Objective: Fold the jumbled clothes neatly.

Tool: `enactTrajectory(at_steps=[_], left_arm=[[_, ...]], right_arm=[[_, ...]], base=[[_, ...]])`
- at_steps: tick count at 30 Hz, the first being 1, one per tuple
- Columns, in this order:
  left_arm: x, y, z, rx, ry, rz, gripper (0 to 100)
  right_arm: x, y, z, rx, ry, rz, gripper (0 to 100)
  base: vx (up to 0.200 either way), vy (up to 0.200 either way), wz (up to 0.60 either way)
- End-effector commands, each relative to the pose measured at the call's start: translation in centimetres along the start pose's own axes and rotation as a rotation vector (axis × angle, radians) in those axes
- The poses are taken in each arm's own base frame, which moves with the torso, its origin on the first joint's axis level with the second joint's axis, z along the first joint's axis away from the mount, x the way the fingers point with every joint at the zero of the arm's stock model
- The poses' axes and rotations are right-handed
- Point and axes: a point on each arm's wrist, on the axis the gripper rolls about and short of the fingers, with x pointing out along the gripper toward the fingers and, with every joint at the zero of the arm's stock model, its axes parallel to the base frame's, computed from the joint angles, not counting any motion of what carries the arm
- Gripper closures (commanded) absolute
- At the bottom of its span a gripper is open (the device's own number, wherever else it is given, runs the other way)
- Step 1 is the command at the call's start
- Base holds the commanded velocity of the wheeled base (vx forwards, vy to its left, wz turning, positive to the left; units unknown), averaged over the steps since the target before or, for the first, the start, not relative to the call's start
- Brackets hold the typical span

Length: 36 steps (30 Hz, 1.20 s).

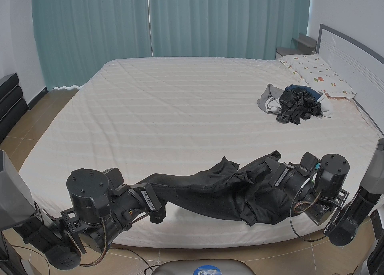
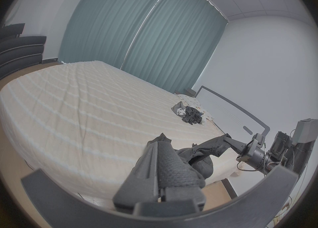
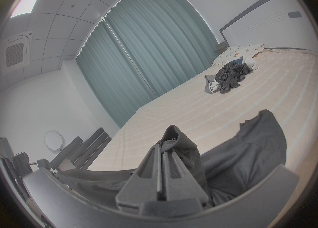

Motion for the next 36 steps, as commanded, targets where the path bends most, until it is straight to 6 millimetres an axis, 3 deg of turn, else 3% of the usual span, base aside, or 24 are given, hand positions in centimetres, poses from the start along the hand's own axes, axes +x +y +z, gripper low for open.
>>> enactTrajectory(at_steps=[1, 4, 12, 16, 17, 18, 20, 22, 23, 28, 29, 30, 34, 36], left_arm=[[0.3, -0.7, 0.2, 0.014, -0.018, -0.018, 100], [0.5, -1.2, 0.6, 0.008, -0.038, -0.031, 100], [-0.1, -2.4, 2.4, -0.016, -0.131, -0.045, 100], [-2.3, -3.4, 5.2, -0.058, -0.231, -0.105, 100], [-2.3, -3.4, 5.2, -0.058, -0.231, -0.105, 100], [-3.8, -3.8, 6.9, -0.079, -0.277, -0.134, 100], [-5.3, -4.3, 8.7, -0.073, -0.282, -0.135, 100], [-6.0, -4.6, 9.7, -0.066, -0.266, -0.124, 100], [-6.8, -5.1, 11.5, -0.053, -0.235, -0.098, 100], [-6.7, -5.7, 16.4, -0.075, -0.286, -0.026, 100], [-6.7, -5.7, 16.4, -0.075, -0.286, -0.026, 100], [-6.6, -6.1, 17.7, -0.089, -0.326, -0.028, 100], [-5.2, -6.1, 18.5, -0.084, -0.322, 0.007, 100], [-3.8, -6.0, 18.8, -0.077, -0.306, 0.041, 100]], right_arm=[[-2.1, 0.2, 0.5, -0.008, 0.0, 0.008, 100], [-3.3, 0.3, 1.1, -0.005, -0.006, 0.014, 100], [-7.6, 1.6, 4.8, 0.01, -0.108, 0.089, 100], [-10.1, 3.3, 8.8, 0.035, -0.202, 0.149, 100], [-10.1, 3.3, 8.8, 0.035, -0.202, 0.149, 100], [-11.4, 4.4, 11.1, 0.05, -0.244, 0.18, 100], [-13.0, 5.1, 12.9, 0.057, -0.262, 0.198, 100], [-13.5, 5.4, 13.6, 0.058, -0.266, 0.205, 100], [-14.1, 6.0, 14.8, 0.061, -0.276, 0.227, 100], [-13.8, 9.0, 20.5, 0.086, -0.421, 0.315, 100], [-13.8, 9.0, 20.5, 0.086, -0.421, 0.315, 100], [-13.5, 10.2, 23.2, 0.09, -0.482, 0.319, 100], [-12.6, 11.9, 27.8, 0.084, -0.553, 0.321, 100], [-10.7, 12.5, 29.5, 0.076, -0.563, 0.293, 100]], base=[[-0.2, 0.0, 0.0], [-0.2, 0.0, 0.0], [0.0, 0.0, 0.0], [0.0, 0.0, 0.0], [0.0, 0.0, 0.0], [0.0, 0.0, 0.0], [0.0, 0.0, 0.0], [0.0, 0.0, 0.0], [0.0, 0.0, 0.0], [0.0, 0.0, 0.0], [0.0, 0.0, 0.0], [0.0, 0.0, 0.0], [0.0, 0.0, 0.0], [0.0, 0.0, 0.0]])
